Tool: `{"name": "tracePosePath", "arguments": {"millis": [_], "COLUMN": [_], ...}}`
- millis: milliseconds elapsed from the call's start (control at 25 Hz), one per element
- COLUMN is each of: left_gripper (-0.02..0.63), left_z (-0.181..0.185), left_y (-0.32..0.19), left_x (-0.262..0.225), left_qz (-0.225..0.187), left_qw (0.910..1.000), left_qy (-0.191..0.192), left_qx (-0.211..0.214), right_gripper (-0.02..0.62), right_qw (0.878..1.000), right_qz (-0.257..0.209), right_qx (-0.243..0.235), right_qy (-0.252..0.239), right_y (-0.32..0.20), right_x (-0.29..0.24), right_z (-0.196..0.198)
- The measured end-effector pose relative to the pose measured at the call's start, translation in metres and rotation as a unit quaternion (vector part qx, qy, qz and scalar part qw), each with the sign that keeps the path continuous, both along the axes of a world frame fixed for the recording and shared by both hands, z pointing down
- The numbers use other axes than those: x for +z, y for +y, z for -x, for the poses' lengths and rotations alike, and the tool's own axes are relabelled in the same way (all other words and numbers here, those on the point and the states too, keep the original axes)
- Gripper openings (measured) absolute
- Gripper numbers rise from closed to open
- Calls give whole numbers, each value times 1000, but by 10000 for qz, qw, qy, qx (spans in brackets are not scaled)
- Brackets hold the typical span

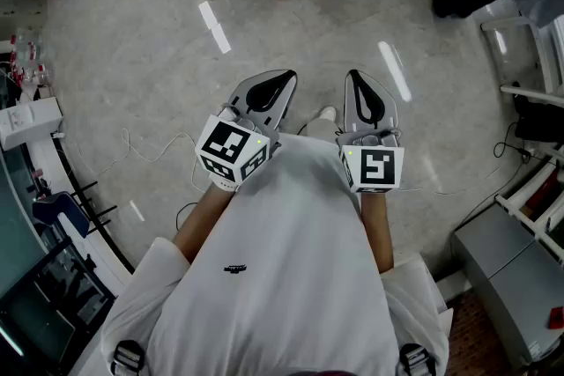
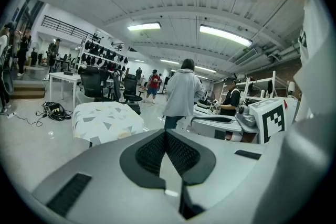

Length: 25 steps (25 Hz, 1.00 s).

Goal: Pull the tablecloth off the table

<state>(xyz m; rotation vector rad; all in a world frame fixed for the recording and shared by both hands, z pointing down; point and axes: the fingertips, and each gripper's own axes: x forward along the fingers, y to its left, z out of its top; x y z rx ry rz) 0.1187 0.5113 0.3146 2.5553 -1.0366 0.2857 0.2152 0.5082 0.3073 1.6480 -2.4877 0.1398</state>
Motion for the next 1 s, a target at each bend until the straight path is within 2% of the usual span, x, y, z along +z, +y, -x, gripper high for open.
{"name": "tracePosePath", "arguments": {"millis": [240,440,600,760,880,1000], "left_gripper": [6,6,6,6,6,6], "left_z": [80,149,194,225,233,229], "left_y": [0,-6,-12,-28,-53,-90], "left_x": [-10,-5,4,6,12,17], "left_qz": [-148,-156,-24,36,110,172], "left_qw": [9997,9989,9987,9985,9980,9976], "left_qy": [21,99,235,366,435,425], "left_qx": [-203,-433,-442,-400,-456,-524], "right_gripper": [14,12,12,14,12,12], "right_qw": [9999,9961,9974,9975,9979,9944], "right_qz": [90,215,223,218,201,580], "right_qx": [-86,21,230,380,390,400], "right_qy": [-1,-850,-638,-561,-473,-784], "right_y": [2,-14,-31,-46,-59,-86], "right_x": [1,0,8,9,8,21], "right_z": [73,119,154,179,183,180]}}
